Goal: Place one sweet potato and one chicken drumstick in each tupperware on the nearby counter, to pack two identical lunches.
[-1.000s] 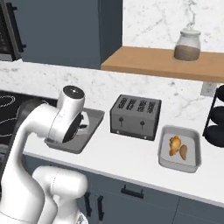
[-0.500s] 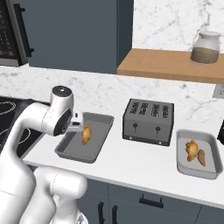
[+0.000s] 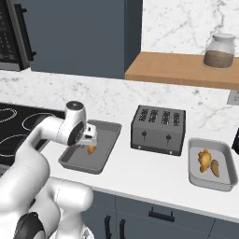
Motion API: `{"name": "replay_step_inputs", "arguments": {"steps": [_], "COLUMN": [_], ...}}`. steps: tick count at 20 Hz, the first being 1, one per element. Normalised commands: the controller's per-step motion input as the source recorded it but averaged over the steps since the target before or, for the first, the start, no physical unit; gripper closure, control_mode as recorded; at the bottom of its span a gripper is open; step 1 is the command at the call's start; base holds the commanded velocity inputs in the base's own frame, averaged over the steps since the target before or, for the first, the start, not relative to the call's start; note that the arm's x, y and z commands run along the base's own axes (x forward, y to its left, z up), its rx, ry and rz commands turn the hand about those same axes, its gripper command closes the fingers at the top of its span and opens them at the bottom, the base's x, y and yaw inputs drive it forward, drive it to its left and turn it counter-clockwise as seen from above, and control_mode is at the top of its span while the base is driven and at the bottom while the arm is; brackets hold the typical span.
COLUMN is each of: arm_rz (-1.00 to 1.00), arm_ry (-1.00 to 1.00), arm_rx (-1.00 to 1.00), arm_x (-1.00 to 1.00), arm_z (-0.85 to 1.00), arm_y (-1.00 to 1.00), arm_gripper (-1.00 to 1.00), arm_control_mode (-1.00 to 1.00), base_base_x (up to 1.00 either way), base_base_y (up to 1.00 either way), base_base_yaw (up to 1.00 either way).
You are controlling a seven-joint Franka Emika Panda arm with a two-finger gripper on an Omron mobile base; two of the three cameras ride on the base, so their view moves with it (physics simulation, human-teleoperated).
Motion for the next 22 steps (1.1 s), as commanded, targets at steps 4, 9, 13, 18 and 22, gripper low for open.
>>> {"name": "replay_step_inputs", "arguments": {"steps": [4,9,13,18,22], "arm_rz": [-0.02,-0.01,-0.04,-0.01,0.00], "arm_ry": [0.12,0.01,0.00,-0.02,-0.34], "arm_rx": [-0.05,0.00,0.00,0.09,0.18], "arm_x": [0.69,0.49,0.36,-0.79,-1.00], "arm_z": [-0.48,-0.03,0.02,0.72,1.00], "arm_y": [0.10,0.05,0.00,-0.35,-0.88], "arm_gripper": [-1.00,-1.00,-1.00,-1.00,-1.00], "arm_control_mode": [-1.00,-1.00,-1.00,-1.00,-1.00], "base_base_x": [0.00,0.00,0.00,0.00,0.00], "base_base_y": [0.00,0.00,0.00,0.00,0.00], "base_base_yaw": [0.00,0.00,0.00,0.00,0.00]}}
